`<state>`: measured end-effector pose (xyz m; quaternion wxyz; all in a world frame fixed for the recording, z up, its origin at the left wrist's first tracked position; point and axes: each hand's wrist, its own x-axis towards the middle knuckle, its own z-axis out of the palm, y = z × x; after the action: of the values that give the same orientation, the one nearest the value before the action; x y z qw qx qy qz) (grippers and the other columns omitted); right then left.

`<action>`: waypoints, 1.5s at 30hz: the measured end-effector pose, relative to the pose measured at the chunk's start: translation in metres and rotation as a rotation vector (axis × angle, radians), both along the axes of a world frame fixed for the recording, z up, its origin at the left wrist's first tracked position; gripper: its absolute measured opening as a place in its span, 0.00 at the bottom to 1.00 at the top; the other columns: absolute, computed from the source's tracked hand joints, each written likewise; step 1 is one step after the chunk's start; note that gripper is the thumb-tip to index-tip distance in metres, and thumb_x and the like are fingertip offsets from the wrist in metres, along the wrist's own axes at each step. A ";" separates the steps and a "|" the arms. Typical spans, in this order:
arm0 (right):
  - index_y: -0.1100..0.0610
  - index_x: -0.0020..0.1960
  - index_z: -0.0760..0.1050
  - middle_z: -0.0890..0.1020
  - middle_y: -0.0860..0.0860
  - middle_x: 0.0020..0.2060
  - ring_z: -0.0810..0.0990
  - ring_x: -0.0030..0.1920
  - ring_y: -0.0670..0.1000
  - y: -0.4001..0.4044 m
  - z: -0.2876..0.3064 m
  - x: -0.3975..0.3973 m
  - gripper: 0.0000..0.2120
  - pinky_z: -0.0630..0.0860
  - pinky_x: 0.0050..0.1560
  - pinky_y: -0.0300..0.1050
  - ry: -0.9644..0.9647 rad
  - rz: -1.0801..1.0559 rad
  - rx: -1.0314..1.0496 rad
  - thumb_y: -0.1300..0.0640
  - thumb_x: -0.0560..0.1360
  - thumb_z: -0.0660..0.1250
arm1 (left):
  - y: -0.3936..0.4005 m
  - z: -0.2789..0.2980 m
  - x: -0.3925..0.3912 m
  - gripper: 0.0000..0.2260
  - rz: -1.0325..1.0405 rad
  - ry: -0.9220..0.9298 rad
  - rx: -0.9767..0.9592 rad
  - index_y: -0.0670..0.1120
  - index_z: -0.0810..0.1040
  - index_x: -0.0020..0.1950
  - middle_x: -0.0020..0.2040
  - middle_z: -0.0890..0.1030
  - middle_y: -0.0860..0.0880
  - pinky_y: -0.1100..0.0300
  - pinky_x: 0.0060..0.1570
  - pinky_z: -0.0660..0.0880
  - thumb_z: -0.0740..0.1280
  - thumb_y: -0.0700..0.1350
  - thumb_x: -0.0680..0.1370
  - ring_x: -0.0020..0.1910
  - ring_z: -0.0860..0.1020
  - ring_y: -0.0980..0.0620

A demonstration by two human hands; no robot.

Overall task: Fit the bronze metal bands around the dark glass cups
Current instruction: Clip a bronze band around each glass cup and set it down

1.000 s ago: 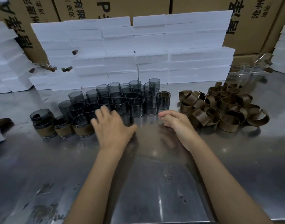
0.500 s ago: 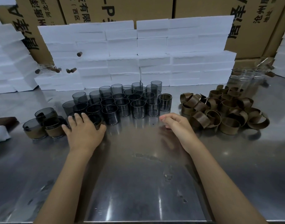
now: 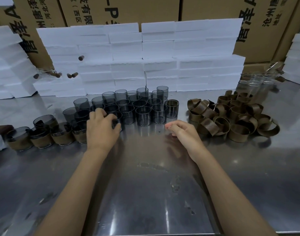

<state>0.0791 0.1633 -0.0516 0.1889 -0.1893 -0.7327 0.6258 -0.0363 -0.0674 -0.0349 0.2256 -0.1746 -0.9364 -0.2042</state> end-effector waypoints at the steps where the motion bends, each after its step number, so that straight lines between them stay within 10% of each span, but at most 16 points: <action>1: 0.51 0.48 0.85 0.85 0.43 0.46 0.81 0.49 0.43 0.000 0.000 0.000 0.07 0.74 0.50 0.38 -0.001 -0.001 -0.004 0.56 0.80 0.68 | 0.006 -0.003 0.001 0.14 0.000 -0.008 0.020 0.43 0.82 0.61 0.60 0.71 0.41 0.47 0.65 0.68 0.72 0.48 0.79 0.62 0.67 0.40; 9: 0.53 0.49 0.85 0.87 0.51 0.50 0.83 0.53 0.48 0.001 0.002 -0.004 0.07 0.78 0.59 0.46 0.036 -0.008 -0.125 0.51 0.80 0.70 | 0.043 0.006 0.030 0.08 -0.156 -0.178 0.378 0.47 0.77 0.44 0.55 0.68 0.49 0.54 0.57 0.72 0.72 0.49 0.79 0.55 0.73 0.48; 14: 0.53 0.62 0.80 0.86 0.55 0.57 0.84 0.60 0.55 -0.002 0.012 0.001 0.33 0.78 0.67 0.56 0.102 0.061 -0.293 0.31 0.68 0.68 | 0.080 0.041 0.052 0.09 -0.512 -0.504 0.660 0.52 0.80 0.35 0.42 0.81 0.55 0.65 0.41 0.72 0.75 0.47 0.75 0.38 0.77 0.58; 21: 0.56 0.64 0.81 0.87 0.59 0.52 0.86 0.51 0.58 0.004 0.014 0.003 0.40 0.80 0.55 0.52 0.143 0.184 -0.380 0.25 0.70 0.59 | 0.133 0.021 0.054 0.09 -0.614 -0.904 1.199 0.47 0.77 0.56 0.53 0.80 0.42 0.57 0.40 0.78 0.73 0.44 0.78 0.41 0.83 0.53; 30: 0.44 0.49 0.80 0.88 0.53 0.39 0.88 0.41 0.54 0.005 -0.001 -0.008 0.28 0.85 0.51 0.59 0.121 -0.139 -0.038 0.31 0.82 0.45 | 0.141 -0.003 0.055 0.07 -0.515 -0.698 1.061 0.45 0.81 0.56 0.56 0.84 0.42 0.62 0.47 0.80 0.67 0.46 0.83 0.53 0.82 0.46; 36: 0.57 0.61 0.81 0.87 0.58 0.45 0.88 0.45 0.59 0.008 0.000 -0.011 0.30 0.83 0.54 0.62 0.081 -0.236 0.029 0.40 0.86 0.46 | 0.140 0.001 0.056 0.05 -0.431 -0.682 1.113 0.46 0.81 0.52 0.54 0.84 0.41 0.41 0.61 0.79 0.66 0.42 0.83 0.56 0.82 0.41; 45: 0.46 0.54 0.77 0.84 0.46 0.43 0.84 0.46 0.46 0.000 0.009 -0.002 0.16 0.83 0.53 0.52 0.158 -0.133 -0.011 0.35 0.76 0.68 | 0.135 0.009 0.060 0.28 -0.493 -0.873 0.939 0.54 0.84 0.58 0.53 0.85 0.58 0.61 0.52 0.77 0.69 0.74 0.70 0.53 0.82 0.62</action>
<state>0.0771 0.1631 -0.0422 0.2860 -0.1889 -0.6978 0.6290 0.0242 0.0681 -0.0260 -0.1735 -0.1680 -0.6868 -0.6855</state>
